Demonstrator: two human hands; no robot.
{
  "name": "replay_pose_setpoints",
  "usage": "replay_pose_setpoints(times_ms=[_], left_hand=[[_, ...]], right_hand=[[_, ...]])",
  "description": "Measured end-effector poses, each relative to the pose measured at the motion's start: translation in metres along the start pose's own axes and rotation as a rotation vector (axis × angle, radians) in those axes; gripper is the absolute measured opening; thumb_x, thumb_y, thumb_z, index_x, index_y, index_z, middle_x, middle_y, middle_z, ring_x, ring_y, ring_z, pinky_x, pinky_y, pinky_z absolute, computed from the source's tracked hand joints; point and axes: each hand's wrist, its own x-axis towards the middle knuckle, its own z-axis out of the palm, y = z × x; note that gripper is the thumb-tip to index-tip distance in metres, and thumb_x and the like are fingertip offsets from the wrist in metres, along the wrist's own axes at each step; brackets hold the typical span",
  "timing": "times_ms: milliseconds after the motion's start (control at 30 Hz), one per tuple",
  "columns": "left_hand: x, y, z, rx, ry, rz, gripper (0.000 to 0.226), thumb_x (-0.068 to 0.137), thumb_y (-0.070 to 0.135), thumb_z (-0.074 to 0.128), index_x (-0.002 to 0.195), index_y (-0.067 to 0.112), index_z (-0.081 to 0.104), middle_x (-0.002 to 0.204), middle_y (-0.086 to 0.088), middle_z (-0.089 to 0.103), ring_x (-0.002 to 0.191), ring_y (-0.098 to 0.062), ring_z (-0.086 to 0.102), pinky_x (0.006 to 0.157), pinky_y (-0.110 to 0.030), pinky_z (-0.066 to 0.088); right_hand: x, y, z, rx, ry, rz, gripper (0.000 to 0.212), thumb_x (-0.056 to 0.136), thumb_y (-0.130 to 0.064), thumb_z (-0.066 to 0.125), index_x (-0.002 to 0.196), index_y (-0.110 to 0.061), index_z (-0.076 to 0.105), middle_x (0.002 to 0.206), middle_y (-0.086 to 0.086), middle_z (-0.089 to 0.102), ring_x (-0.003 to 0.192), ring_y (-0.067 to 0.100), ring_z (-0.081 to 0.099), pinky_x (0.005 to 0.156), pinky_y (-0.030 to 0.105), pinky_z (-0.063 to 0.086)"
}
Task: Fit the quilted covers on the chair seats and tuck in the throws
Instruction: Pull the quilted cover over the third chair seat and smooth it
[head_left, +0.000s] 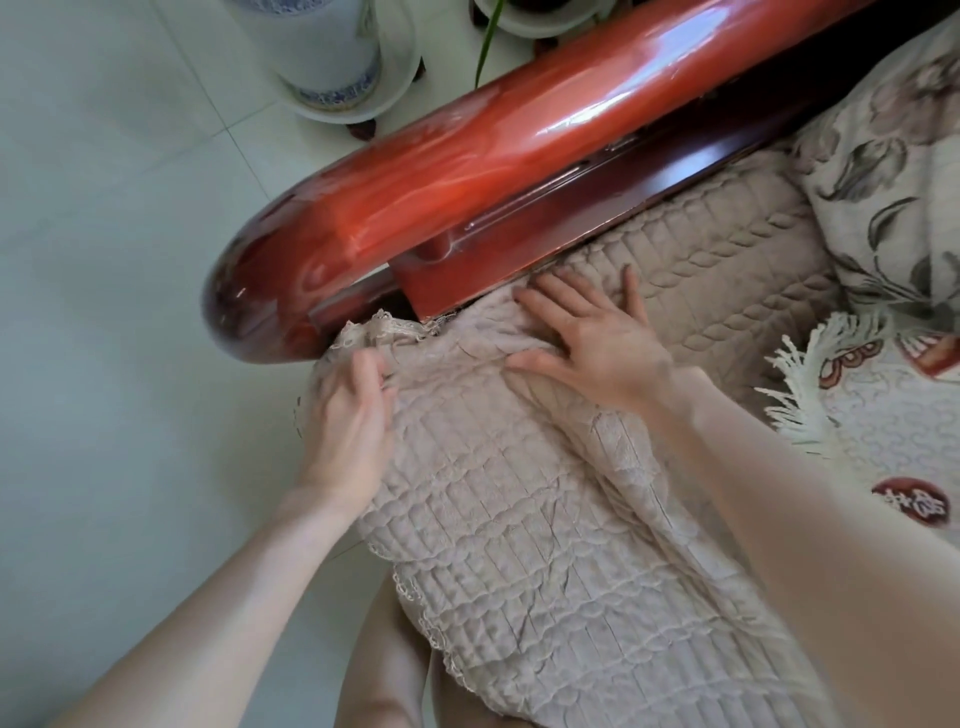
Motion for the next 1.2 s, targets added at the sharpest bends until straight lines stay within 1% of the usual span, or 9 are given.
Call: replay_pose_setpoints(times_ms=[100, 200, 300, 367, 567, 800, 967, 1067, 1200], left_hand=[[-0.008, -0.003, -0.005, 0.092, -0.091, -0.030, 0.033, 0.074, -0.003, 0.055, 0.107, -0.005, 0.049, 0.095, -0.029, 0.057, 0.088, -0.047, 0.058, 0.077, -0.054, 0.052], [-0.010, 0.008, -0.001, 0.186, -0.125, -0.096, 0.050, 0.072, 0.002, 0.060, 0.120, -0.009, 0.050, 0.112, -0.029, 0.053, 0.102, -0.047, 0.054, 0.085, -0.056, 0.048], [-0.012, 0.020, 0.002, 0.161, -0.006, -0.053, 0.049, 0.080, 0.007, 0.062, 0.126, -0.007, 0.048, 0.127, -0.025, 0.049, 0.117, -0.039, 0.047, 0.097, -0.050, 0.040], [-0.009, 0.028, 0.003, 0.132, 0.014, -0.010, 0.050, 0.091, 0.024, 0.055, 0.131, -0.005, 0.047, 0.134, -0.024, 0.047, 0.126, -0.035, 0.040, 0.111, -0.039, 0.024], [0.006, 0.029, 0.018, 0.151, -0.298, -0.097, 0.076, 0.095, 0.058, 0.015, 0.151, 0.007, 0.024, 0.158, -0.012, 0.024, 0.147, -0.029, 0.017, 0.119, -0.042, 0.007], [0.026, 0.014, 0.031, 0.121, -0.279, -0.057, 0.067, 0.092, 0.056, 0.028, 0.135, 0.008, 0.044, 0.132, -0.011, 0.054, 0.127, -0.031, 0.044, 0.110, -0.048, 0.028], [0.017, 0.014, 0.018, 0.070, -0.099, -0.051, 0.048, 0.095, 0.046, 0.036, 0.123, 0.011, 0.054, 0.123, -0.004, 0.060, 0.116, -0.023, 0.046, 0.091, -0.033, 0.025], [0.014, 0.015, 0.012, -0.014, -0.067, -0.079, 0.046, 0.097, 0.043, 0.031, 0.110, 0.009, 0.060, 0.122, -0.003, 0.061, 0.113, -0.020, 0.044, 0.085, -0.027, 0.021], [0.020, 0.026, 0.007, -0.134, -0.066, -0.228, 0.048, 0.099, 0.042, 0.031, 0.111, 0.008, 0.061, 0.106, -0.007, 0.066, 0.102, -0.027, 0.049, 0.089, -0.038, 0.032]], right_hand=[[0.003, 0.016, -0.006, -0.089, -0.013, 0.014, 0.089, 0.076, -0.078, 0.012, 0.154, -0.035, 0.012, 0.161, -0.016, 0.012, 0.149, 0.008, -0.003, 0.112, 0.059, -0.015], [0.009, 0.012, -0.012, -0.161, -0.044, 0.057, 0.085, 0.083, -0.076, 0.013, 0.154, -0.031, 0.012, 0.161, -0.012, 0.014, 0.149, 0.015, -0.001, 0.112, 0.060, -0.014], [0.002, -0.004, -0.010, -0.148, 0.135, -0.078, 0.082, 0.089, -0.072, 0.017, 0.151, -0.020, 0.031, 0.152, -0.002, 0.039, 0.145, 0.021, 0.025, 0.118, 0.058, 0.003], [-0.003, -0.016, -0.001, -0.092, 0.183, -0.206, 0.081, 0.090, -0.070, 0.020, 0.148, -0.017, 0.039, 0.147, 0.001, 0.046, 0.140, 0.023, 0.037, 0.118, 0.052, 0.012], [0.008, -0.029, 0.019, -0.002, 0.011, -0.057, 0.087, 0.082, -0.075, 0.006, 0.155, -0.028, 0.011, 0.161, -0.009, 0.013, 0.149, 0.013, 0.003, 0.116, 0.040, -0.016], [0.023, -0.029, 0.028, 0.055, 0.022, -0.032, 0.091, 0.080, -0.072, 0.000, 0.154, -0.022, 0.021, 0.160, -0.005, 0.022, 0.149, 0.015, 0.007, 0.118, 0.044, -0.015], [0.015, -0.020, 0.019, 0.085, 0.262, -0.071, 0.068, 0.094, -0.061, 0.019, 0.137, -0.019, 0.053, 0.137, -0.005, 0.055, 0.134, 0.019, 0.038, 0.117, 0.042, 0.000], [0.017, -0.002, 0.008, 0.025, 0.353, 0.010, 0.059, 0.096, -0.055, 0.024, 0.125, -0.019, 0.062, 0.122, -0.002, 0.060, 0.117, 0.026, 0.046, 0.105, 0.041, 0.014], [0.022, 0.008, 0.001, -0.033, 0.303, -0.002, 0.044, 0.094, -0.047, 0.048, 0.121, -0.015, 0.065, 0.117, 0.003, 0.059, 0.107, 0.032, 0.047, 0.091, 0.041, 0.023]])
